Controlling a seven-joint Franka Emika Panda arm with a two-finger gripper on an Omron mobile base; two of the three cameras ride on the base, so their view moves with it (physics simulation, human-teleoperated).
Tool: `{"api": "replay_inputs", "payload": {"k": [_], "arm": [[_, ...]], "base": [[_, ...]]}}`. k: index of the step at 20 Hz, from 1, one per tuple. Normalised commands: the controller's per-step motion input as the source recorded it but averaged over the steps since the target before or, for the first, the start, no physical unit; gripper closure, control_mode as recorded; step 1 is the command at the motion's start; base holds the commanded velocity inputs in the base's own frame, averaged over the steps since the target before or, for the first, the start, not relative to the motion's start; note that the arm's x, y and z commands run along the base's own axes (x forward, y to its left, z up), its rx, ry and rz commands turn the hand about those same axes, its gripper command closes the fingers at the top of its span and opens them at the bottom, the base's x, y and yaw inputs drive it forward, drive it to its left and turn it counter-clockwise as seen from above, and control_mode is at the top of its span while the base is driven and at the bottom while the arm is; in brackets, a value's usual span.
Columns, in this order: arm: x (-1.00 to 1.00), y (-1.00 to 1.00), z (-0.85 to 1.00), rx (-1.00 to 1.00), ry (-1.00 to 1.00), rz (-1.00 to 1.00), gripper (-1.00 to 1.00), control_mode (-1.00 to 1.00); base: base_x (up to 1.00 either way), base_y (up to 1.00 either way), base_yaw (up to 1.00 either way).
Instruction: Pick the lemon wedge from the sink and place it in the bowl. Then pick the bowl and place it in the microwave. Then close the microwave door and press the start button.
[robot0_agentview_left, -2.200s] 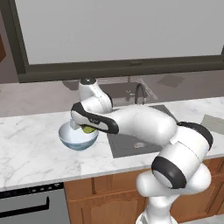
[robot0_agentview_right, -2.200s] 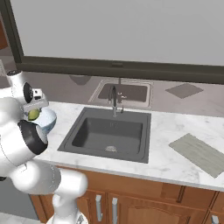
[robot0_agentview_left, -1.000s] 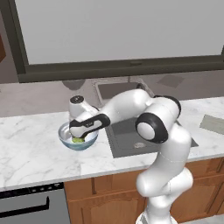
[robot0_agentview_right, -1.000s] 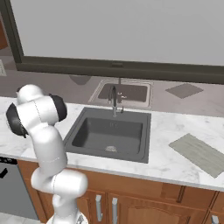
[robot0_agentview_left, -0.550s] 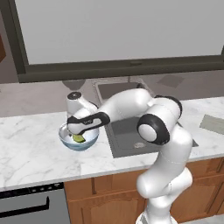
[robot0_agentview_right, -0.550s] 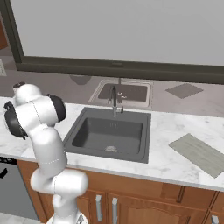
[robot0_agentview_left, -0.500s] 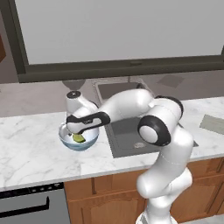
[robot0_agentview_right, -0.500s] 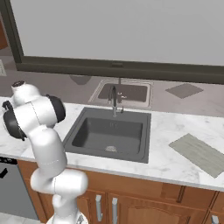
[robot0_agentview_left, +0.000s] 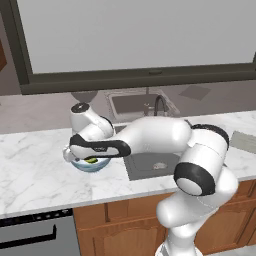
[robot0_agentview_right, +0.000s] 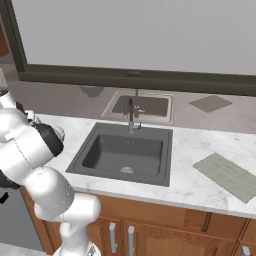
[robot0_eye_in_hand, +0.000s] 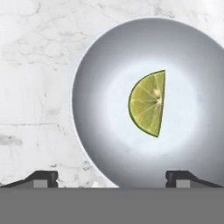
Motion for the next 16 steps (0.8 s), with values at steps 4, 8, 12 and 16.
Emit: {"api": "replay_inputs", "payload": {"k": [4, 8, 12, 16], "arm": [[-0.19, -0.27, -0.08, 0.0, 0.0, 0.0, -1.0, -1.0], [0.01, -0.07, -0.13, -0.03, 0.0, 0.0, -1.0, -1.0], [0.03, 0.0, -0.16, -0.06, 0.01, 0.0, -1.0, -1.0], [0.0, 0.0, -0.17, -0.09, 0.03, 0.0, -1.0, -1.0]], "base": [[0.0, 0.0, 0.0], [0.0, 0.0, 0.0], [0.0, 0.0, 0.0], [0.0, 0.0, 0.0]]}}
